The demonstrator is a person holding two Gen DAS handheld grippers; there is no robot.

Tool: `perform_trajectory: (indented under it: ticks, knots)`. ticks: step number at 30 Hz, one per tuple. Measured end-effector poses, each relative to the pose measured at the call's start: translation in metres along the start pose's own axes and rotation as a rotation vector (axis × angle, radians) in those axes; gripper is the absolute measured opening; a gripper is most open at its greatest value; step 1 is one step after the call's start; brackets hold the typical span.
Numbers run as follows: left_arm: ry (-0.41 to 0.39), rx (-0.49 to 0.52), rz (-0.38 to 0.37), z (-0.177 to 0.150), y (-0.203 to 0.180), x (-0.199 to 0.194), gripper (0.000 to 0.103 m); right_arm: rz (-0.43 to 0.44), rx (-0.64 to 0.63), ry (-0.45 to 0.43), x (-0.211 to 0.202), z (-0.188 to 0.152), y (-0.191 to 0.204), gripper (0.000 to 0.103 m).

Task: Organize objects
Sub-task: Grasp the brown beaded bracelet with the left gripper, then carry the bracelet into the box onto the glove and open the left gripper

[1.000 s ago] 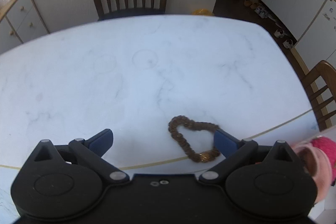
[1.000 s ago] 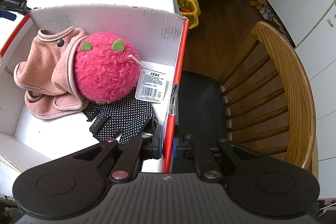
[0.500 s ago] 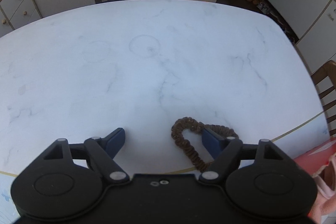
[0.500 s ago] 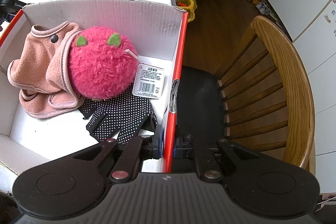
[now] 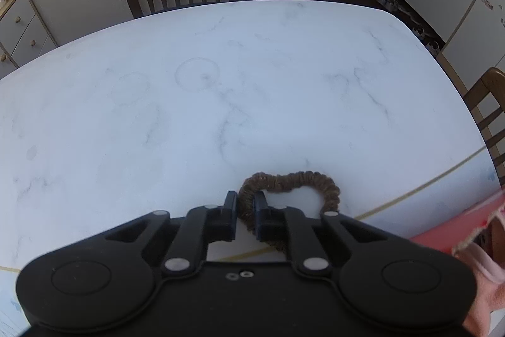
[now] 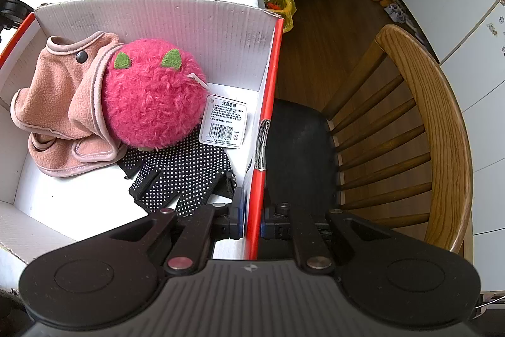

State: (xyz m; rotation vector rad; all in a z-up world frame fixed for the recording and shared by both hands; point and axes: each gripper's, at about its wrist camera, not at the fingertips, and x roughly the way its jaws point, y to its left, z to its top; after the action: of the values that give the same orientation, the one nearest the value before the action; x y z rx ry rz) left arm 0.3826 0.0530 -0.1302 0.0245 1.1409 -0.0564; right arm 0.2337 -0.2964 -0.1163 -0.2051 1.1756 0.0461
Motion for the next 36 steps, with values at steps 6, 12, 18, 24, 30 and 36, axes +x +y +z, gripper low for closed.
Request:
perform_trajectory:
  ticks: [6,12,18,24,30,36]
  knots:
    - [-0.016,-0.025,-0.024,-0.004,0.005,-0.020,0.005,0.002,-0.001,-0.006,-0.001,-0.001,0.000,0.009]
    - [-0.078,-0.034,-0.049,-0.008,0.011,-0.065,0.004,0.005,-0.003,-0.013,-0.001,-0.002,-0.001,0.009]
    - [-0.118,-0.007,-0.053,-0.017,0.006,-0.115,0.004,0.009,-0.008,-0.024,-0.002,-0.005,-0.001,0.009]
    - [-0.169,0.030,-0.085,-0.025,-0.009,-0.168,0.004,0.041,-0.003,-0.033,-0.002,-0.008,-0.007,0.009]
    - [-0.200,0.084,-0.126,-0.037,-0.044,-0.201,0.004,0.067,0.001,-0.050,-0.005,-0.012,-0.012,0.009]
    - [-0.188,0.151,-0.209,-0.049,-0.090,-0.207,0.004,0.096,0.001,-0.060,-0.006,-0.015,-0.019,0.009]
